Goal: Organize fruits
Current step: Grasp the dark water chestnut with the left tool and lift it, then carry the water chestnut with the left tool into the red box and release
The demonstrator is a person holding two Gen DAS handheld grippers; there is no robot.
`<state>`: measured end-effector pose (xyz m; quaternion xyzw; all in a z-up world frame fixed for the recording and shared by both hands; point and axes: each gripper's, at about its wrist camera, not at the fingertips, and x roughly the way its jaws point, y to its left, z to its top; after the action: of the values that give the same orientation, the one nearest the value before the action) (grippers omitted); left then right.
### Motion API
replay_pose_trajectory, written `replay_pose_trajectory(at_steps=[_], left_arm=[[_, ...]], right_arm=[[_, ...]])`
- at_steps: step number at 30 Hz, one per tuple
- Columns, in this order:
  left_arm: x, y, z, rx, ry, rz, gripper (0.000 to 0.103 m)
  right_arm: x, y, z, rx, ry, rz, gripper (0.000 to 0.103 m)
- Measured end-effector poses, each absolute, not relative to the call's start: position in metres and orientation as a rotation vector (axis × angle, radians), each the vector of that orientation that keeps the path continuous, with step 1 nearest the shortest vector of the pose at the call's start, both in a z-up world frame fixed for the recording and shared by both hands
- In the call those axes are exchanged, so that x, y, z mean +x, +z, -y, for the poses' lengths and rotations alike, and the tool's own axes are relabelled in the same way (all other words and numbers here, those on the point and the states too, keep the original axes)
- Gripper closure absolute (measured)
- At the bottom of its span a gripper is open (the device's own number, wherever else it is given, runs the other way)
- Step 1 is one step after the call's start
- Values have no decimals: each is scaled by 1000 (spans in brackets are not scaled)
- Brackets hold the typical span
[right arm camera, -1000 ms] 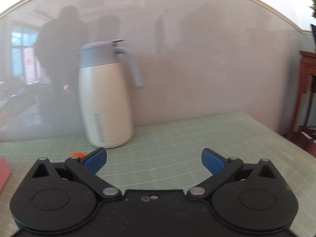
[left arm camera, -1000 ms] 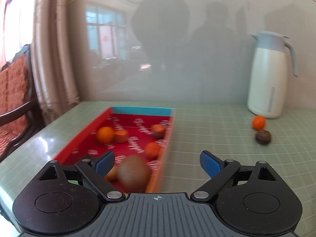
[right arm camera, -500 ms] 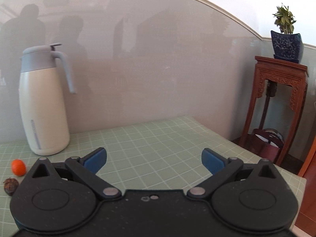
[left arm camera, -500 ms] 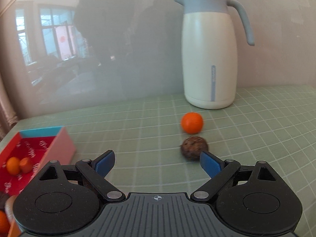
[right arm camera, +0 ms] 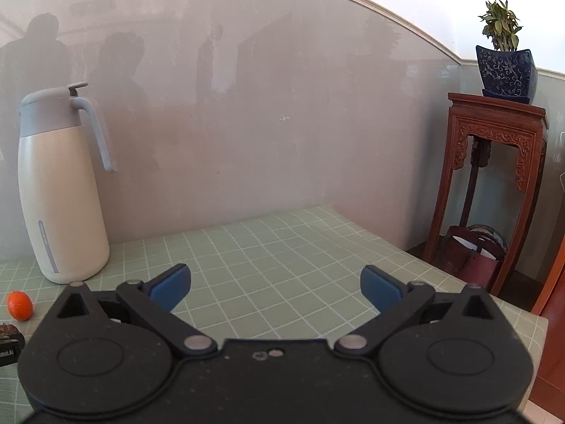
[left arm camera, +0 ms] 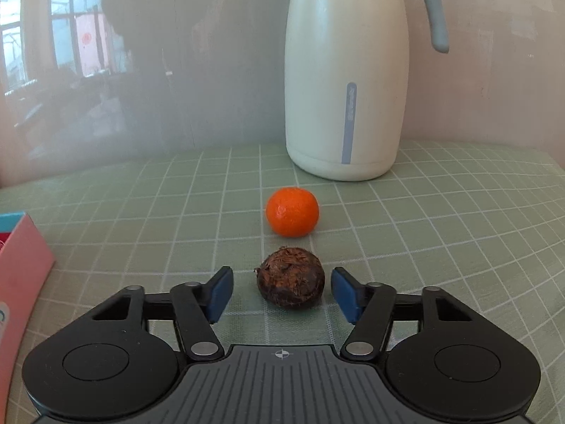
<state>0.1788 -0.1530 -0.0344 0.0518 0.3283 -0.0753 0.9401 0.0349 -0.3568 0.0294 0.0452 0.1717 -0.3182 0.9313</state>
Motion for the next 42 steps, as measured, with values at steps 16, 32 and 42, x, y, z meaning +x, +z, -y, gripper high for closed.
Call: replay_pose_trajectory(at_steps=[16, 32, 42], left_arm=[[174, -32, 146, 82, -161, -654, 61], [137, 11, 84, 41, -78, -577, 61], [113, 32, 4, 8, 80, -512, 61]], right_arm=[[34, 33, 354, 114, -612, -339, 0], [45, 31, 338, 98, -602, -363, 0], [58, 33, 306, 71, -550, -369, 0]])
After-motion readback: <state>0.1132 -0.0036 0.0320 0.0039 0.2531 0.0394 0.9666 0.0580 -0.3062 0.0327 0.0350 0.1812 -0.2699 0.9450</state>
